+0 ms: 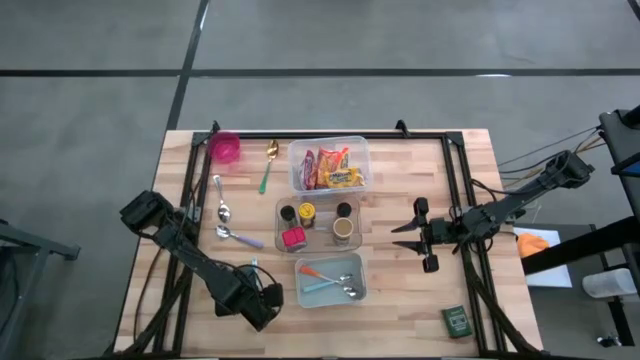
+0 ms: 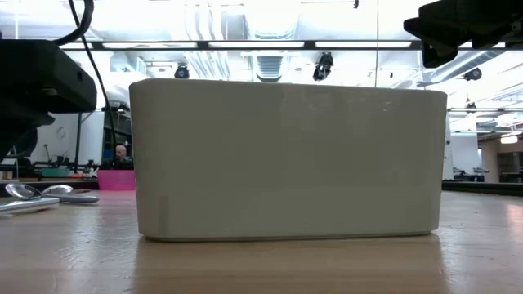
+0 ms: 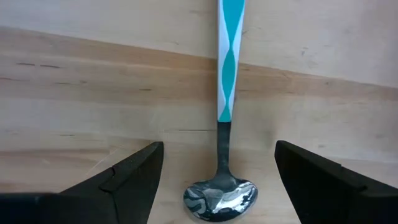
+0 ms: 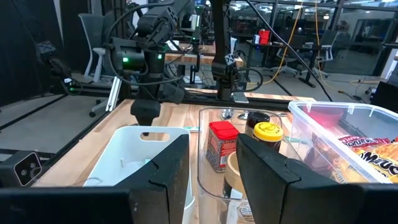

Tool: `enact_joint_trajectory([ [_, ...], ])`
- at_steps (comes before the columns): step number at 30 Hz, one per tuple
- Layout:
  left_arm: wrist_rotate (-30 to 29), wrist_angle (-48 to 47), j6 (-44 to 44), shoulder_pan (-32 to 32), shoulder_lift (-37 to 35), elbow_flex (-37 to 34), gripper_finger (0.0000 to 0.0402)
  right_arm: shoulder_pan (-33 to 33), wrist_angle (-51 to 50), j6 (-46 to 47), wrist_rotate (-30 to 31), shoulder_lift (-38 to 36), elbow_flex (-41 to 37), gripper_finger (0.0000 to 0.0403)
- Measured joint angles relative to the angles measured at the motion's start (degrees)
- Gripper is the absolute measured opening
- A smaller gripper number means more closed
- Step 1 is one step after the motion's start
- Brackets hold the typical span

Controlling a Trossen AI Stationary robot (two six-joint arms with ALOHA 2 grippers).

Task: Pick & Place Food Item
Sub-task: Put the blue patterned spoon into the gray bin

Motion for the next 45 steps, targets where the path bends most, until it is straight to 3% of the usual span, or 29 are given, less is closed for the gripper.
enact_joint_trajectory([
  [5, 1.6, -0.2, 0.0, 0.1, 0.0, -0.2, 0.0273, 0.0, 0.0, 0.0, 0.0, 0.0, 0.0, 0.013],
  [16, 2.3, -0.2, 0.1, 0.1, 0.1, -0.3, 0.0091, 0.0, 0.0, 0.0, 0.0, 0.0, 0.0, 0.013],
  [22, 2.1, 0.2, 0.4, 0.2, 0.1, -0.2, 0.0016, 0.0, 0.0, 0.0, 0.0, 0.0, 0.0, 0.013],
  [45, 0.9, -2.0, 0.6, 0.2, -2.5, 0.1, 0.0012, 0.0, 0.0, 0.0, 0.0, 0.0, 0.0, 0.013],
])
